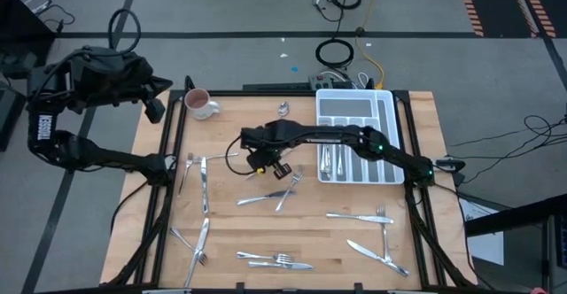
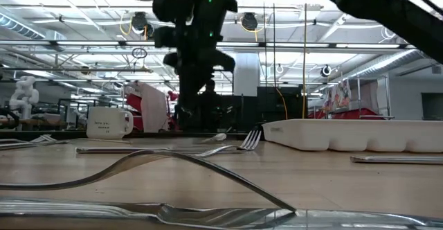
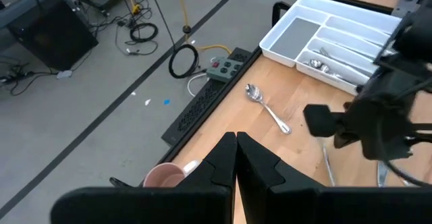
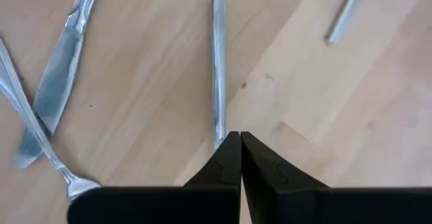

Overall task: Sort silverware
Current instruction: Put the silver table knife into the silverware tray

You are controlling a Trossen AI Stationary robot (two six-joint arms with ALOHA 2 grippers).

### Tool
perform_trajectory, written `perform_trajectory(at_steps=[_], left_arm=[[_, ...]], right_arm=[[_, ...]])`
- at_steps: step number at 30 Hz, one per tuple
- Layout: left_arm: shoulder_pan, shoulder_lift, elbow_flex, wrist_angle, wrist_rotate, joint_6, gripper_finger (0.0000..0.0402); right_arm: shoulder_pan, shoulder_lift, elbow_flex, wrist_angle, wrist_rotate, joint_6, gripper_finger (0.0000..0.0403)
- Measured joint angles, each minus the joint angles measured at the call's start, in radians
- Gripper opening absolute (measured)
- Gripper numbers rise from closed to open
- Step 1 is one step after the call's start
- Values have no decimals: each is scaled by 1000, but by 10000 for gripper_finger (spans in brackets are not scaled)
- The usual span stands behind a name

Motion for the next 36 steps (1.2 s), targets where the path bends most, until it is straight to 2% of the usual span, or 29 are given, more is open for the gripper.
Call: perform_trajectory(at_steps=[7,13,16,19,23,27,31,36], left_arm=[[0,0,0,0,-1,0,13],[0,0,0,0,-4,-4,13],[0,-3,0,0,-5,-4,13],[0,-6,0,0,-5,-5,13],[0,-9,0,0,-16,-5,13],[0,-14,0,0,-31,-15,13],[0,-20,0,0,-34,-30,13],[0,-25,0,0,-37,-31,13]], right_arm=[[2,-115,4,-118,23,51,2],[-28,-74,1,-92,-5,35,7],[-39,-32,3,-62,-98,51,35],[-40,39,1,-37,-130,42,79],[-33,105,1,35,-123,-13,147],[-23,145,3,72,-33,-51,197],[-20,145,4,81,-34,-127,209],[-39,147,3,113,-52,-179,183]])
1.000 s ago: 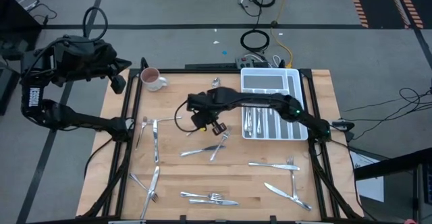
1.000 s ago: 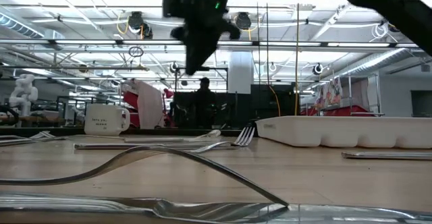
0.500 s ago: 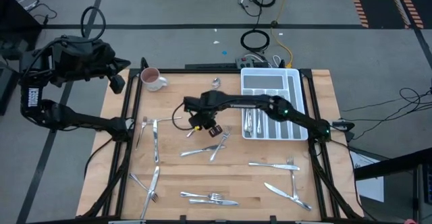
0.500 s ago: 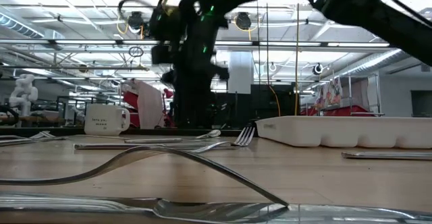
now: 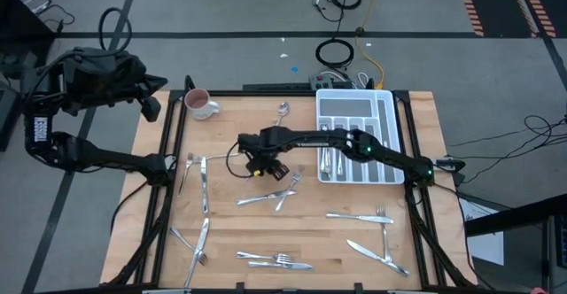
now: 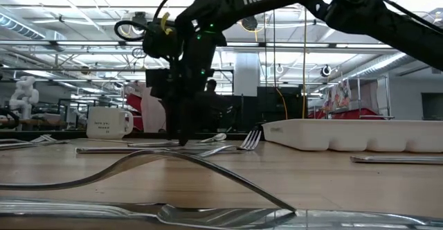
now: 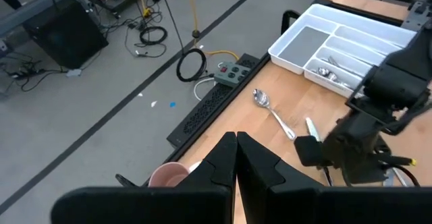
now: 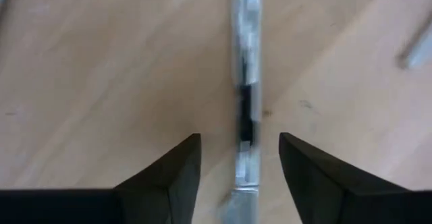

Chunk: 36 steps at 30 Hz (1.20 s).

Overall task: Sort silverware
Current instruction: Put the silver table knife into the silverware tray

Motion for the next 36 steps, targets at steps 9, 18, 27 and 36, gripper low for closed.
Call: perform_trajectory(at_steps=[9,18,27,36], left_arm=[[0,0,0,0,-12,0,13],[0,0,0,0,-12,0,13],[0,0,0,0,-12,0,13],[0,-6,0,0,-12,0,13]], right_arm=[[-54,73,9,-22,-94,34,134],[-27,92,10,-51,-69,75,86],[-16,88,10,-106,-60,177,6],[28,15,-3,-133,-29,235,1]])
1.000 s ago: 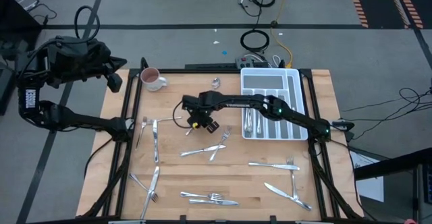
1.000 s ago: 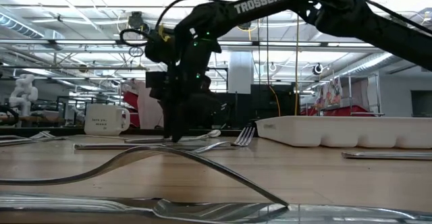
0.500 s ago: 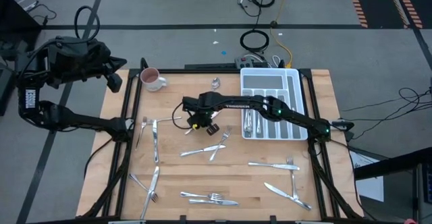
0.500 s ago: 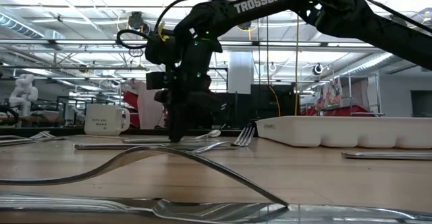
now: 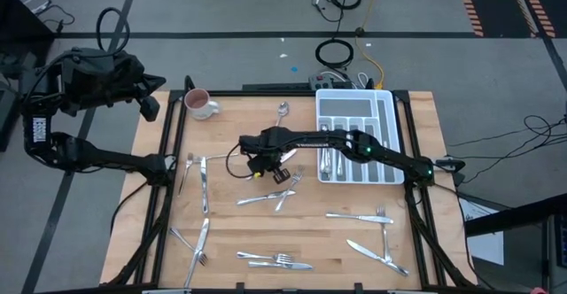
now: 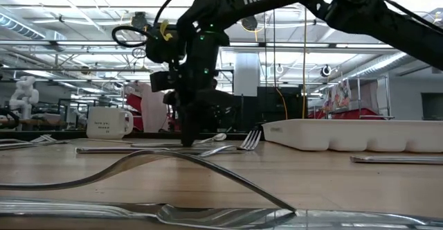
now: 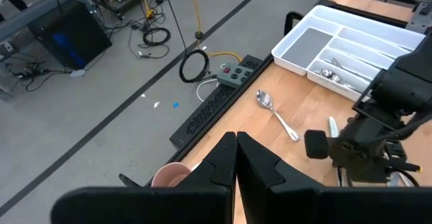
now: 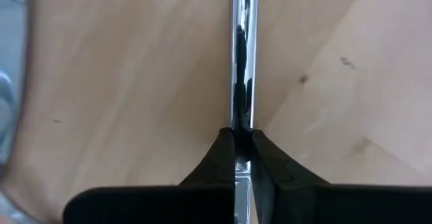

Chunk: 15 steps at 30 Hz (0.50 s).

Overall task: Sort silverware
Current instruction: Put the silver table knife into the silverware tray

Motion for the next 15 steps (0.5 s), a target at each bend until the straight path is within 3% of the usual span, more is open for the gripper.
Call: perform_trajectory(at_steps=[15], left_arm=[[0,0,0,0,0,1,13]], right_arm=[[55,-152,-1,-44,78,45,0]])
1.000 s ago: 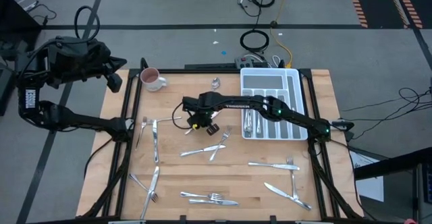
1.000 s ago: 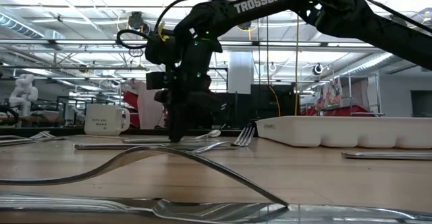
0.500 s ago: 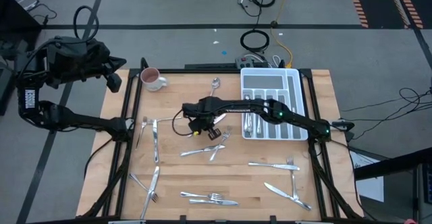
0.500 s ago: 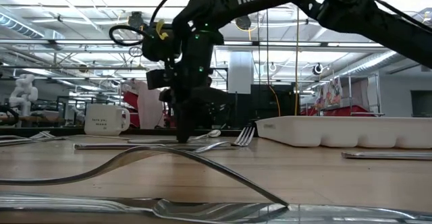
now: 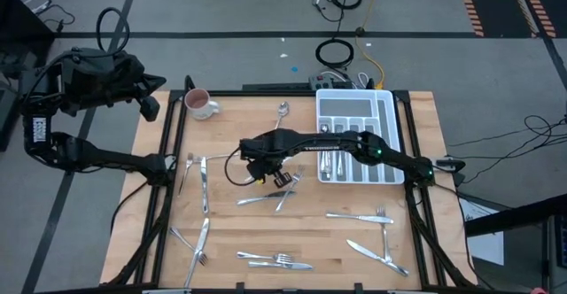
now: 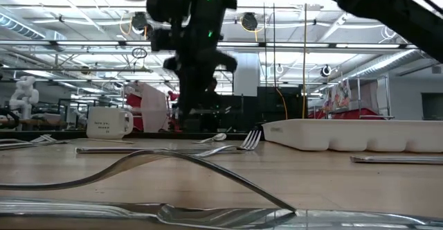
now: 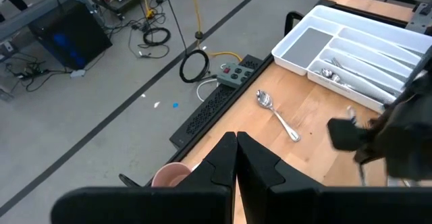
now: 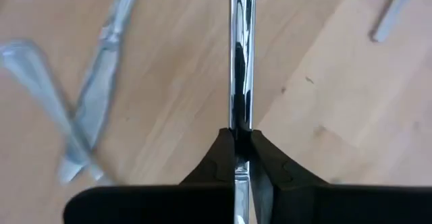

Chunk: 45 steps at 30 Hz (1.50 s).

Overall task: Sort silverware
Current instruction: Put the silver table knife into the silverware tray

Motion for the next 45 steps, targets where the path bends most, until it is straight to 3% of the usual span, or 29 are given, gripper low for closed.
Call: perform_trajectory(at_steps=[3,9,20,24,29,36,39,45], left_arm=[[0,0,0,0,0,0,13],[0,0,0,0,0,-1,13],[0,-1,0,0,0,-2,13],[0,-1,0,0,0,-6,13],[0,-1,0,0,0,-26,13],[0,-1,0,1,0,-27,13],[0,-1,0,29,-1,-27,13],[0,-1,0,55,-2,-28,13]], right_arm=[[4,-45,2,-104,9,-1,0],[9,-104,2,-347,140,-47,0],[24,-310,-141,-355,151,-17,0],[26,-429,-296,-353,152,-12,0],[25,-647,-619,-358,168,-94,0],[25,-892,-1014,-321,327,-282,0],[25,-947,-1124,-263,387,-407,0],[12,-970,-1275,-200,397,-558,0]])
